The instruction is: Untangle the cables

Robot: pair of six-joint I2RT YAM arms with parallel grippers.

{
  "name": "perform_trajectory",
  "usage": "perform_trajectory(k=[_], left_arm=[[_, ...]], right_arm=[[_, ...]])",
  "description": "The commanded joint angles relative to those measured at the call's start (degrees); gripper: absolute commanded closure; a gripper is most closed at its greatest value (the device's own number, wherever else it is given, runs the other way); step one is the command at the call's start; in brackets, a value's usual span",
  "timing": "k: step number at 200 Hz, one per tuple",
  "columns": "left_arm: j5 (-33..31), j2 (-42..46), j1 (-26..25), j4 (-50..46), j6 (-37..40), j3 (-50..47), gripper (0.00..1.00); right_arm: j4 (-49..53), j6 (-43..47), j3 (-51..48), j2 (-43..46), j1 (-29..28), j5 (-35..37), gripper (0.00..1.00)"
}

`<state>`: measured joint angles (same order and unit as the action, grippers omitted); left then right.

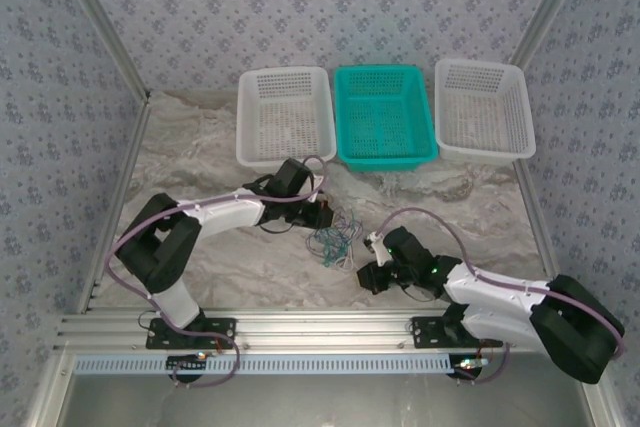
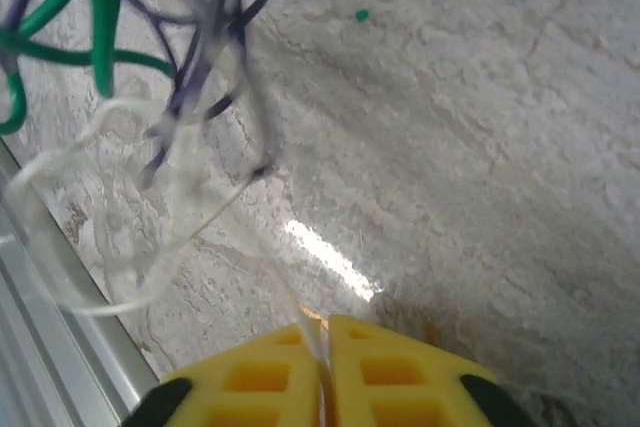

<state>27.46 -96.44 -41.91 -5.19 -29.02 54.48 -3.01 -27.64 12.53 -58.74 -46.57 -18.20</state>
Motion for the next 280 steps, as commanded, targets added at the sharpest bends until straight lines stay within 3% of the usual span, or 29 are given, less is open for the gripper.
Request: perform_trajectory(k=[1, 36, 73, 127, 162, 189, 222, 258, 280], left_arm=[[0.1, 3.2, 1.1, 0.7, -0.2, -0.9, 1.0], [-7.8, 7.9, 3.3, -7.1, 0.9, -2.8, 1.0], [-11.0, 13.8, 8.4, -8.3, -2.4, -9.3, 1.0], [-15.3, 20.4, 12.1, -11.9, -3.7, -14.5, 1.0], [-15.9, 23.4, 13.1, -11.9, -3.7, -17.3, 1.0], [-12.4, 24.5, 13.1, -7.6, -4.2, -18.6, 1.0], [-7.3, 25.9, 13.1, -3.2, -5.2, -18.9, 1.0], [-8.5, 31.8, 13.0, -4.3, -5.5, -19.5, 1.0], [-10.9, 35.6, 12.9, -6.0, -6.1, -19.9, 1.0]], right_arm=[[2.8, 0.4, 1.4, 3.9, -0.4, 9.1, 1.0], [16.6, -7.5, 4.9, 18.7, 0.7, 32.8, 1.0], [27.7, -10.7, 10.4, 26.2, 7.0, 45.7, 1.0], [30.1, -9.8, 19.8, 23.1, 17.1, 51.9, 1.0], [22.5, -2.6, 28.3, 19.9, 22.5, 43.1, 1.0], [18.5, 2.0, 39.1, 9.1, 25.4, 42.2, 1.0], [13.9, 9.3, 54.2, -10.9, 35.3, 40.1, 1.0], [10.2, 8.4, 71.0, -33.7, 46.8, 33.1, 1.0], [17.8, 5.7, 83.1, -47.0, 51.3, 30.4, 1.0]])
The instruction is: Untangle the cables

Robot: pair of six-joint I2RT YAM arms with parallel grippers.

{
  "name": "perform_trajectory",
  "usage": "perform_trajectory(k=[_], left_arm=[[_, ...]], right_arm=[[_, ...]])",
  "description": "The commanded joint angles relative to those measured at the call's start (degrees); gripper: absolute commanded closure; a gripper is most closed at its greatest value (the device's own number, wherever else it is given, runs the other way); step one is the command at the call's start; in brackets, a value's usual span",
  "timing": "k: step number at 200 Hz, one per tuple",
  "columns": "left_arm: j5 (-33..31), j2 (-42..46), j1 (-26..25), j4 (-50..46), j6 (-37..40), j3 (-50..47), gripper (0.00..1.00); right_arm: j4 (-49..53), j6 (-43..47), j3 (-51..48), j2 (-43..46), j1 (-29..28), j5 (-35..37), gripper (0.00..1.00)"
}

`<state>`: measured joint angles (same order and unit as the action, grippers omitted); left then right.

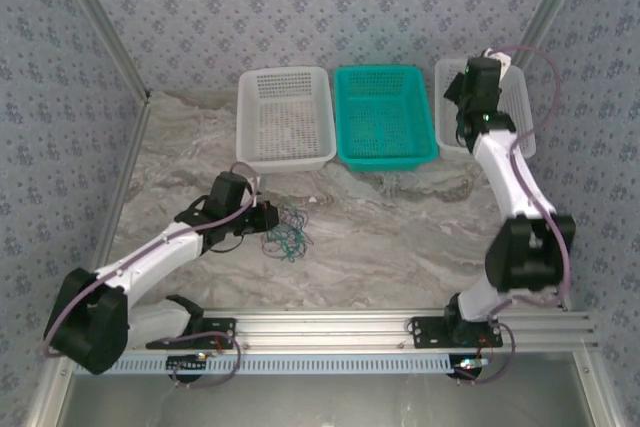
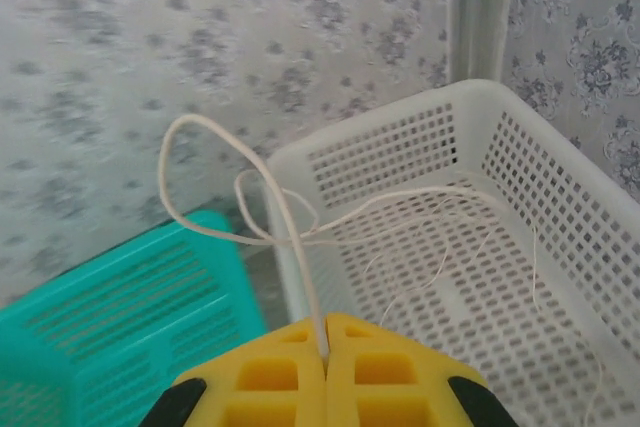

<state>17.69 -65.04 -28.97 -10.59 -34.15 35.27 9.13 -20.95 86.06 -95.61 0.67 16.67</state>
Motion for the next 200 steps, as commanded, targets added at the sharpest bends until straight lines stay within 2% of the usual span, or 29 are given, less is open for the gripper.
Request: perform_trajectory(k=[1, 5, 13, 21, 32, 44, 79, 97, 114, 134, 156, 175, 200], left_arm=[[-1.4, 4.3, 0.0, -0.6, -1.0, -0.7, 1.0], [-1.7, 4.9, 0.0, -0.8, -1.1, -0.8, 1.0], [-2.4, 6.0, 0.0, -1.0, -1.5, -1.1, 1.0], [-2.8, 7.0, 0.0, -1.1, -1.9, -1.1, 1.0], [-3.1, 7.9, 0.0, -1.0, -2.3, -1.1, 1.0], [-3.5, 8.5, 0.1, -0.6, -2.8, -1.1, 1.0], [-4.7, 6.7, 0.1, 0.9, -2.0, 0.6, 1.0], [-4.0, 5.0, 0.1, 1.2, -1.4, 1.9, 1.0], [-3.3, 3.5, 0.1, 1.9, -1.0, 2.6, 1.0], [-2.3, 1.5, 0.1, 2.8, -0.3, 3.2, 1.0], [-0.8, -1.3, 0.1, 3.8, -0.1, 4.0, 1.0], [1.0, -3.3, 0.1, 5.5, -0.9, 4.1, 1.0], [2.6, -5.4, -0.3, 8.1, -2.2, 4.0, 1.0]], right_arm=[[5.9, -1.1, 10.2, -10.7, 4.3, -4.6, 1.0], [7.7, -1.6, 12.3, -12.8, 4.9, -5.0, 0.92], [14.2, -3.6, 18.6, -17.2, 6.1, -5.6, 0.65], [22.3, -5.4, 25.5, -21.1, 7.0, -6.0, 0.42], [30.0, -6.8, 32.0, -23.9, 7.2, -4.6, 0.27], [31.1, -7.4, 31.7, -22.5, 6.8, -3.1, 0.13], [25.6, -8.0, 20.0, -10.4, 6.5, -9.9, 0.1], [25.6, -7.6, 13.2, -2.7, 5.9, -17.9, 0.11], [19.7, -6.0, 2.9, 6.6, 3.0, -27.2, 0.12], [15.0, -3.0, -8.9, 16.8, -3.6, -34.6, 0.13], [14.5, -2.6, -17.0, 23.6, -13.4, -35.8, 0.13], [9.4, -8.6, -24.7, 25.1, -22.3, -38.0, 0.14], [-0.4, -16.4, -31.2, 22.7, -33.5, -39.0, 0.16]])
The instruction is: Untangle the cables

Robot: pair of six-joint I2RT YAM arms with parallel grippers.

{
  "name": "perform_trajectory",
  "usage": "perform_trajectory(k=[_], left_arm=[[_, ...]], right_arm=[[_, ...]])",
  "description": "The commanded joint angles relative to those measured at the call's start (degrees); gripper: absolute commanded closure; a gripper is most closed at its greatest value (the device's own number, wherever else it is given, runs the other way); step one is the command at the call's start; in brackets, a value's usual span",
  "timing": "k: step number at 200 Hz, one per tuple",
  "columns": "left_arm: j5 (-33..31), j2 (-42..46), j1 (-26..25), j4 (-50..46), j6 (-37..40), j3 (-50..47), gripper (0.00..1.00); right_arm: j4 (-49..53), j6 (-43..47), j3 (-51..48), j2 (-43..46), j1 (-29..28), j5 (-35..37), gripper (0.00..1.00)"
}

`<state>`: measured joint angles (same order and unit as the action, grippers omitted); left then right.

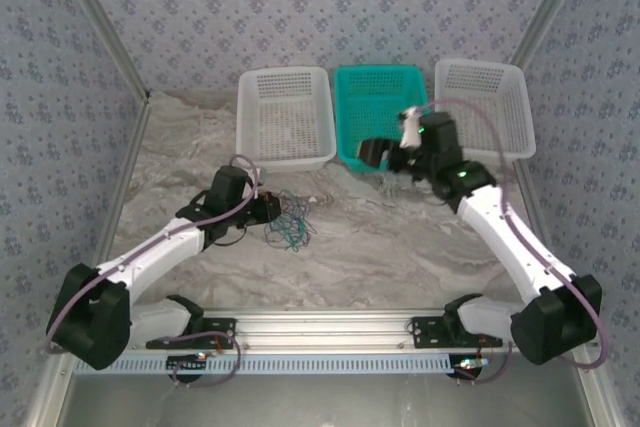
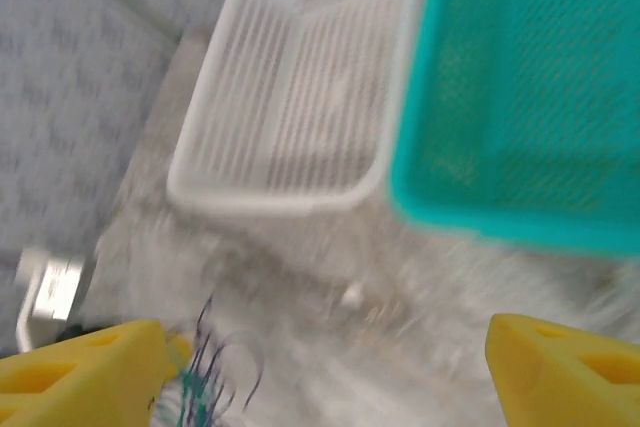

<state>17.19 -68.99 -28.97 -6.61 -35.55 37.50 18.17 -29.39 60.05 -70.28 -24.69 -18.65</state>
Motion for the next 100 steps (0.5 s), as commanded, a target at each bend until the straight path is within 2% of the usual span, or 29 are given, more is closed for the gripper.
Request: perform_trajectory(k=[1, 16, 37, 52, 59, 80, 100], left_arm=[[3.2, -1.4, -0.3, 4.2, -0.8, 1.8, 1.0], [3.2, -2.1, -0.9, 5.5, -1.5, 1.8, 1.0], [3.2, -2.8, -1.6, 6.6, -2.0, 1.9, 1.0], [3.0, -3.3, -2.0, 6.5, -2.0, 2.2, 1.0], [3.0, -3.5, -2.2, 6.5, -2.0, 2.3, 1.0], [2.8, -4.0, -2.9, 6.8, -2.0, 2.3, 1.0], [2.7, -4.8, -3.3, 6.6, -2.0, 2.9, 1.0]], right_arm=[[-9.9, -8.1, -5.4, -2.7, -8.5, -3.7, 0.16], [-14.6, -11.1, -8.0, -6.0, -13.0, -3.8, 0.17], [-18.9, -14.2, -11.5, -10.1, -15.8, -4.3, 0.25], [-21.4, -14.8, -14.4, -11.7, -16.8, -4.8, 0.43], [-22.8, -14.5, -15.6, -11.7, -17.1, -5.3, 0.47], [-23.0, -11.5, -15.9, -11.9, -18.1, -6.1, 0.47], [-22.1, -10.4, -15.0, -12.0, -18.5, -6.5, 0.36]])
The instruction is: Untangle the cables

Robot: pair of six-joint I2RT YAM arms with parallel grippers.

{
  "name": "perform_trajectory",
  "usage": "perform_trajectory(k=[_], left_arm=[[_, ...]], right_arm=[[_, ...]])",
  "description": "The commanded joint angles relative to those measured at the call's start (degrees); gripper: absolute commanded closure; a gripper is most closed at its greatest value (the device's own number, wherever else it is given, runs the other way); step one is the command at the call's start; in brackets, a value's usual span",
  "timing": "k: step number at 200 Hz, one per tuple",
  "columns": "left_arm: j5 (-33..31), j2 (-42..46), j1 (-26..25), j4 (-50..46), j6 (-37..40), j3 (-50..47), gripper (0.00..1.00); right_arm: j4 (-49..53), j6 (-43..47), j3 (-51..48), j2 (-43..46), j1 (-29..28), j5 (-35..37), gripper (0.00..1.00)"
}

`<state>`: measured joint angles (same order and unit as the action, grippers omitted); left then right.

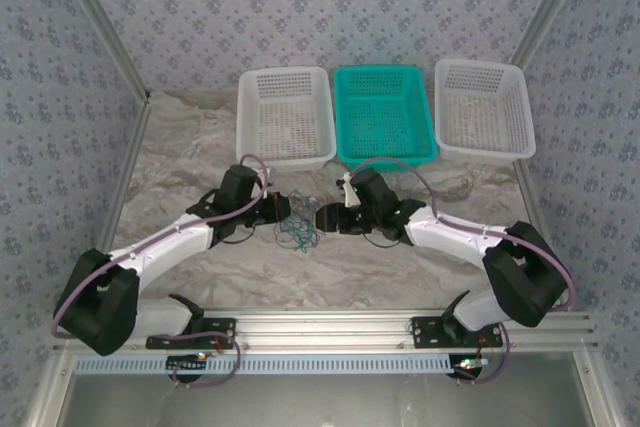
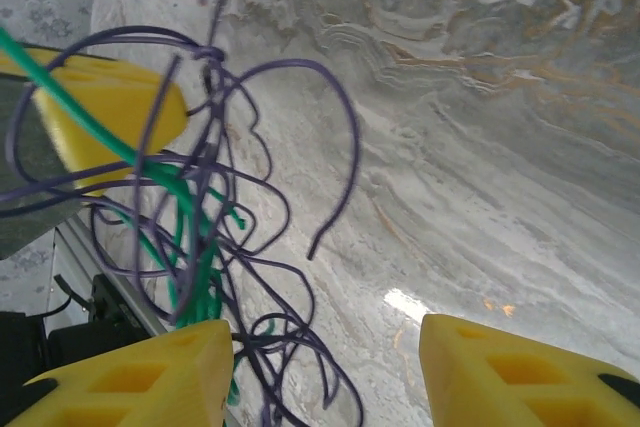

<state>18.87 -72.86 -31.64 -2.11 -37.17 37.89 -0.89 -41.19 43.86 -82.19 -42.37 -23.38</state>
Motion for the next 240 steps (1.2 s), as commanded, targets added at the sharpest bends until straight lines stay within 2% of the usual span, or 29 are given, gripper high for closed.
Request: perform_trajectory(k=[1, 29, 77, 95, 107, 119, 131, 144, 168, 187, 204, 216, 240], left_arm=[[1.0, -0.9, -0.7, 2.1, -0.3, 2.6, 1.0], [0.1, -1.8, -1.2, 1.8, -0.2, 3.2, 1.0], [-0.1, -3.3, -1.7, 1.4, -0.3, 4.0, 1.0], [-0.2, -3.6, -1.8, 1.5, -0.4, 3.9, 1.0], [0.0, -3.7, -2.0, 1.8, -0.5, 3.9, 1.0], [0.3, -4.0, -2.0, 2.1, -0.5, 4.2, 1.0], [0.4, -4.1, -2.0, 2.0, -0.4, 4.7, 1.0], [0.2, -4.2, -2.1, 1.8, -0.3, 5.1, 1.0], [0.4, -4.3, -2.2, 1.8, -0.2, 5.3, 1.0], [0.6, -4.6, -2.3, 2.1, -0.2, 5.5, 1.0], [1.0, -5.0, -2.4, 2.5, -0.3, 5.6, 1.0], [1.2, -4.9, -2.5, 2.7, -0.4, 5.7, 1.0], [1.0, -4.1, -2.8, 2.9, -0.6, 5.2, 1.0]], right_arm=[[-3.0, 1.3, 1.2, 0.0, -0.8, -1.6, 0.36], [-4.9, 0.6, 0.7, 1.5, -1.0, -0.7, 0.33], [-8.0, 3.3, -0.5, 3.3, -1.4, -5.0, 0.31], [-7.8, 4.5, -1.9, 5.5, -1.4, -4.4, 0.46], [-5.8, 4.6, -2.2, 6.2, -1.1, -2.0, 0.59], [-4.4, 6.6, -2.5, 5.9, -0.6, -0.4, 0.66], [-3.4, 6.1, -3.1, 5.3, 0.1, 0.4, 0.69], [-5.9, 4.5, -4.8, 5.8, 0.5, -0.2, 0.65], [-5.3, 4.6, -5.5, 7.0, 0.1, 2.7, 0.46], [-3.5, 6.8, -3.5, 4.3, -0.1, 3.2, 0.45], [-5.9, 6.2, -2.8, 1.3, -0.5, 3.3, 0.45], [-8.3, 5.6, -2.6, -0.7, -0.8, 3.2, 0.53], [-11.7, 3.8, -3.0, -2.2, -1.0, 4.0, 0.79]])
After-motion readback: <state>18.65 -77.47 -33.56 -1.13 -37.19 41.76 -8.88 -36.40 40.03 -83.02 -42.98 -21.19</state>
